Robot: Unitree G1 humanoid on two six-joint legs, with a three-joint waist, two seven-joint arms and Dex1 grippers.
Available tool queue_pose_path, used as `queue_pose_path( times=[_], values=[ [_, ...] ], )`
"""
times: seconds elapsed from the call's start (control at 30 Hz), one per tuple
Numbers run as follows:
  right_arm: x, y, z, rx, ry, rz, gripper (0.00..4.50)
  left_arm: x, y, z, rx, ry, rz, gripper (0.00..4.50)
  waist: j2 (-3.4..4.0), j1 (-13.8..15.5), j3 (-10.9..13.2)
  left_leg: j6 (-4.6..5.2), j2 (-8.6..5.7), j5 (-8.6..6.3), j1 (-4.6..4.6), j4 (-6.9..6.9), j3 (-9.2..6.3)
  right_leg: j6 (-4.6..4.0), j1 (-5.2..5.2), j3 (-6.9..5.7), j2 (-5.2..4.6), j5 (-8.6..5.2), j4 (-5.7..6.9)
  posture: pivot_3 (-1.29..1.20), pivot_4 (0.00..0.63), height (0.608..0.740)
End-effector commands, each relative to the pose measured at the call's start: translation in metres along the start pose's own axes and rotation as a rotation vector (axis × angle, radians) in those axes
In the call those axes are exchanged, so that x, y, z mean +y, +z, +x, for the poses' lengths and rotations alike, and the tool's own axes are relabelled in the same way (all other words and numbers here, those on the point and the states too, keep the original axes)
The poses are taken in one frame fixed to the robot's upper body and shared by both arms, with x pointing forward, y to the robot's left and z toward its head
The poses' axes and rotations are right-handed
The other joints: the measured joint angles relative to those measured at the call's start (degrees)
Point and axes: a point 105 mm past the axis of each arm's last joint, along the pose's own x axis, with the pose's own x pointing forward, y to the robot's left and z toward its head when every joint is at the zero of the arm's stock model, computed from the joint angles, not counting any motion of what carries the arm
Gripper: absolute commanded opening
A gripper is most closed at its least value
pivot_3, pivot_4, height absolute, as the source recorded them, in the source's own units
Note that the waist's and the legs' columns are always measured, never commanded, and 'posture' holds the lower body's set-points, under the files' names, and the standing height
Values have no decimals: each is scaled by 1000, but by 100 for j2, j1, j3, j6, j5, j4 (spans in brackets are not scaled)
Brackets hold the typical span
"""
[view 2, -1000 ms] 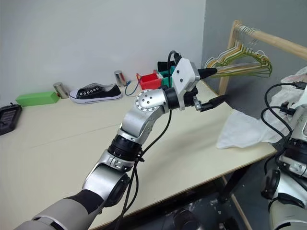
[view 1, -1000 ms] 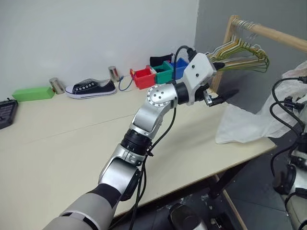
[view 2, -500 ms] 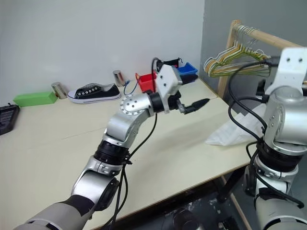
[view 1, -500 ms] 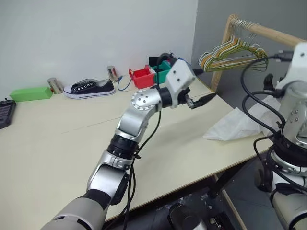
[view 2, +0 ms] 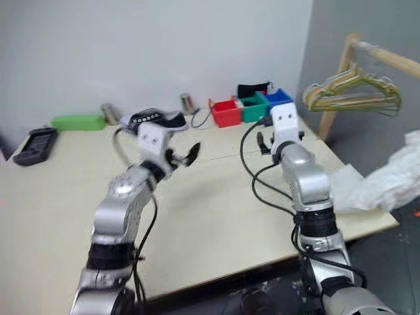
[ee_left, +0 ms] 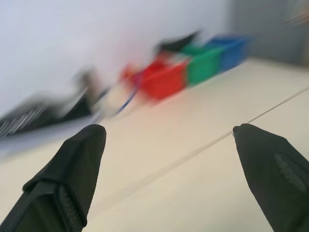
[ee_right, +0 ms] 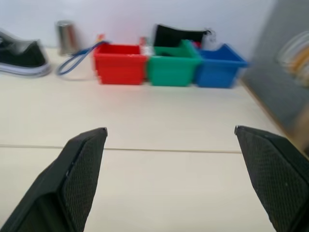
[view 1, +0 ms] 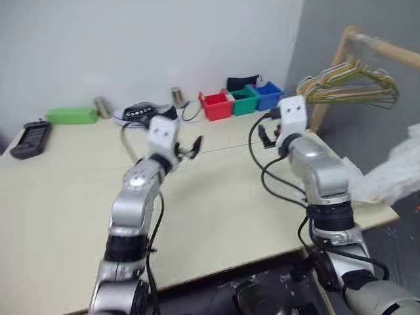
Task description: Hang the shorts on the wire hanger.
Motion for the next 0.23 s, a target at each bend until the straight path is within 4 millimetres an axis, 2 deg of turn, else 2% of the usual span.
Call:
queue_pose_path(
  times=[0.03,0.13,0.2,0.23],
  values=[
    [7,-8,0,-37,41,43,4491,9,4,-18,-42,94,-29,4500,-7,239,-5,0,0,0,-5,1,0,0,-5,0,0,0,1,-45,0,740],
    [3,-36,-4,14,22,44,4491,11,-13,-26,1,114,-47,4500,-24,715,-15,-1,-2,0,-36,17,-8,-2,-26,-8,0,1,2,-33,0,740],
    [-1,-48,-7,40,-1,53,4491,11,-19,-27,17,113,-52,4500,-28,908,-17,-2,-8,0,-41,25,-10,-3,-21,-6,0,1,-2,-38,0,740],
    [-3,-51,-9,47,-12,63,4491,12,-20,-27,20,112,-53,4500,-28,908,-17,-2,-9,0,-46,31,-8,-3,-25,-2,0,0,-3,-46,0,740]
  ],
)
